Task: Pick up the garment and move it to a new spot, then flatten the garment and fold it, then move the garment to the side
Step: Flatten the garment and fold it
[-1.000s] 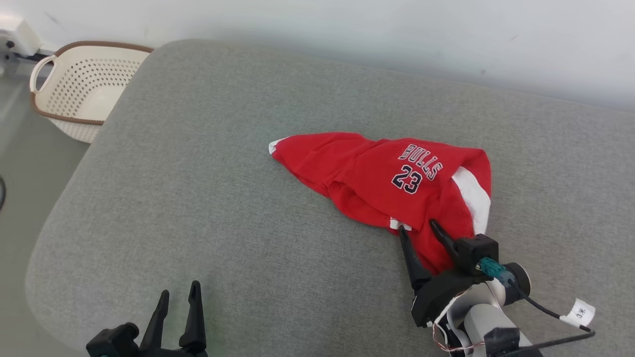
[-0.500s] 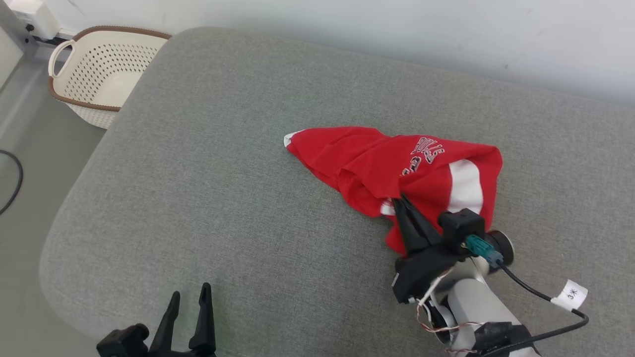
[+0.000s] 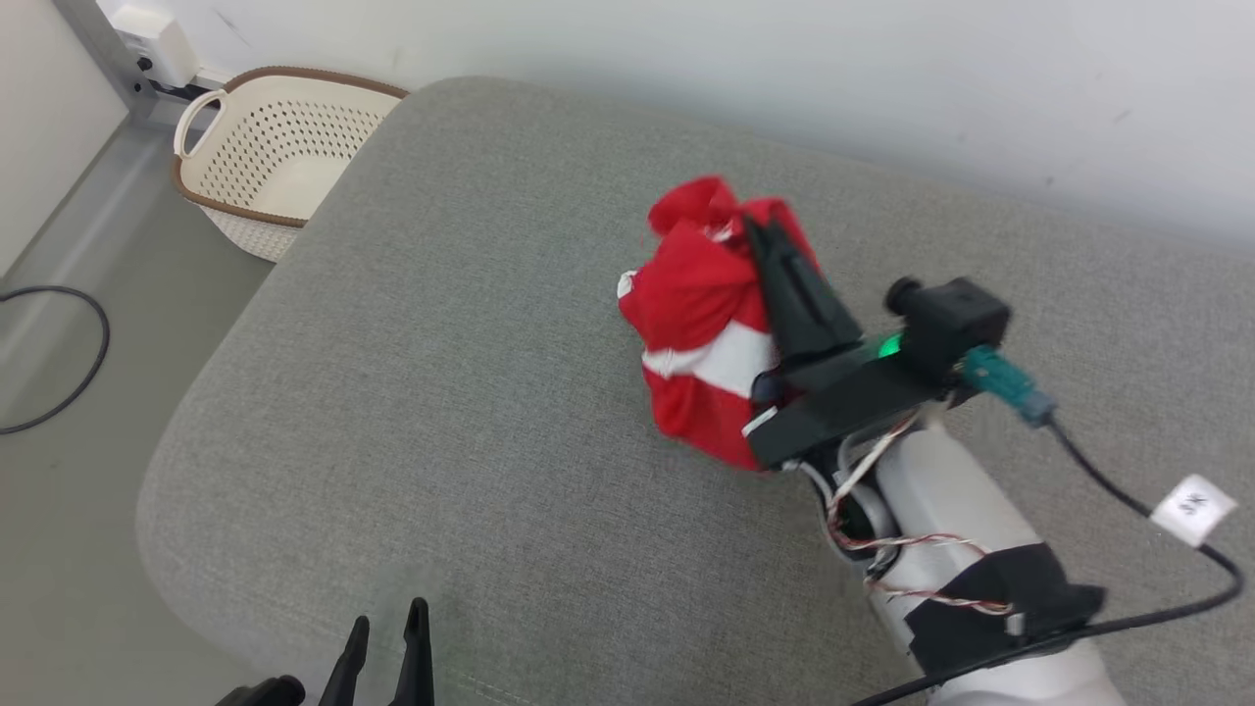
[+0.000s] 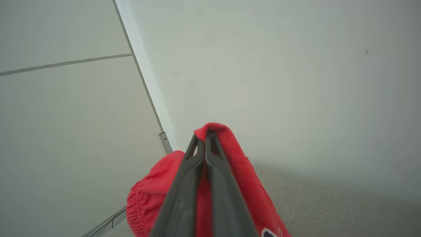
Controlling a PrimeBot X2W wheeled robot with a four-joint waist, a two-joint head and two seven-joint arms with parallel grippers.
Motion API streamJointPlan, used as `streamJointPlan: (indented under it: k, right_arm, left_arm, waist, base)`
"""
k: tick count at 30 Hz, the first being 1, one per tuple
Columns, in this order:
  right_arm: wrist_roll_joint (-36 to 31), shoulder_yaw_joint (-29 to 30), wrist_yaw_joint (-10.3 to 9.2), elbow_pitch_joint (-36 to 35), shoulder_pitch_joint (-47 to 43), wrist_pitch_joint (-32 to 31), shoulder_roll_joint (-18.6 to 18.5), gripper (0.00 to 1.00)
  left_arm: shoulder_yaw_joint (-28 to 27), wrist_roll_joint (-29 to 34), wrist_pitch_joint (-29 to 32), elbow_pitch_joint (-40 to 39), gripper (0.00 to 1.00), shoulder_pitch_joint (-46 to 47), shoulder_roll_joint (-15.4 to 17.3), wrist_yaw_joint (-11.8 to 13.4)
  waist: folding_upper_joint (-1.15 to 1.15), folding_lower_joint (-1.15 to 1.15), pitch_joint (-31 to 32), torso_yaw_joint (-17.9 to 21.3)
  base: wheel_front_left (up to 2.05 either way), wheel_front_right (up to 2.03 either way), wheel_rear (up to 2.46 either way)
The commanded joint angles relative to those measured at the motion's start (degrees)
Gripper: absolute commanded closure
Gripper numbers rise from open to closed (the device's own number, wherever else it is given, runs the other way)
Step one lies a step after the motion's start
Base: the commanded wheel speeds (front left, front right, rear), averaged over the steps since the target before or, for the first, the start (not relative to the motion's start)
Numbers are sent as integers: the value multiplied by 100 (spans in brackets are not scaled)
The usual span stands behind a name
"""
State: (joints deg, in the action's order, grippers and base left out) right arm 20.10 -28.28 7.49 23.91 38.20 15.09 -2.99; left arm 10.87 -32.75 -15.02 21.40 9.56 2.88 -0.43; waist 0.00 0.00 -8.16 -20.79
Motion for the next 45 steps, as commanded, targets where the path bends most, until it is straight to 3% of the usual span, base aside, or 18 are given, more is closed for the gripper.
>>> streamJointPlan:
  k: [1, 4, 9, 10, 11, 12, 16, 23, 45]
  right_arm:
    - [97, 177, 0, -173, -99, 7, -5, 100]
    - [110, 643, 0, -362, -281, 6, -47, 100]
    - [6, 1212, 0, -57, -628, 5, -183, 100]
    - [-54, 1293, 0, 204, -747, 3, -234, 91]
    - [-89, 1363, 0, 404, -811, 7, -257, 55]
    - [-128, 1457, 0, 529, -820, 8, -280, 0]
    - [-257, 1667, 0, 754, -1053, 7, -314, 0]
    - [-334, 2237, 0, 388, -1543, 6, -210, 0]
    - [-431, 2410, 0, 49, -1877, 6, -43, 0]
  left_arm:
    - [-38, 25, -20, 1, 0, -88, 3, -19]
    - [-51, 27, -20, 12, 0, -170, 3, -15]
    - [-6, -29, -20, 25, 0, -128, 2, -38]
    - [8, -40, -20, 27, 0, -107, 5, -42]
    - [16, -40, -20, 31, 0, -85, 4, -29]
    - [41, -34, -20, 26, 0, -52, 4, -36]
    - [92, 8, -20, -17, 0, 13, 3, -48]
    - [343, -11, -20, -220, 0, 164, 3, -282]
    - [1695, -680, -20, -619, 0, 861, 7, -698]
  waist:
    - [0, 0, 31, -22]
    - [0, 0, 41, 27]
    - [0, 0, 31, 190]
    - [0, 0, 32, 238]
    - [0, 0, 34, 282]
    - [0, 0, 30, 325]
    - [0, 0, 42, 535]
    - [0, 0, 216, 1062]
    - [0, 0, -65, 2770]
  base:
    - [0, 0, 0]
    - [0, 0, 0]
    - [0, 0, 0]
    - [0, 0, 0]
    - [0, 0, 0]
    - [0, 0, 0]
    - [0, 0, 0]
    - [0, 0, 0]
    - [0, 0, 0]
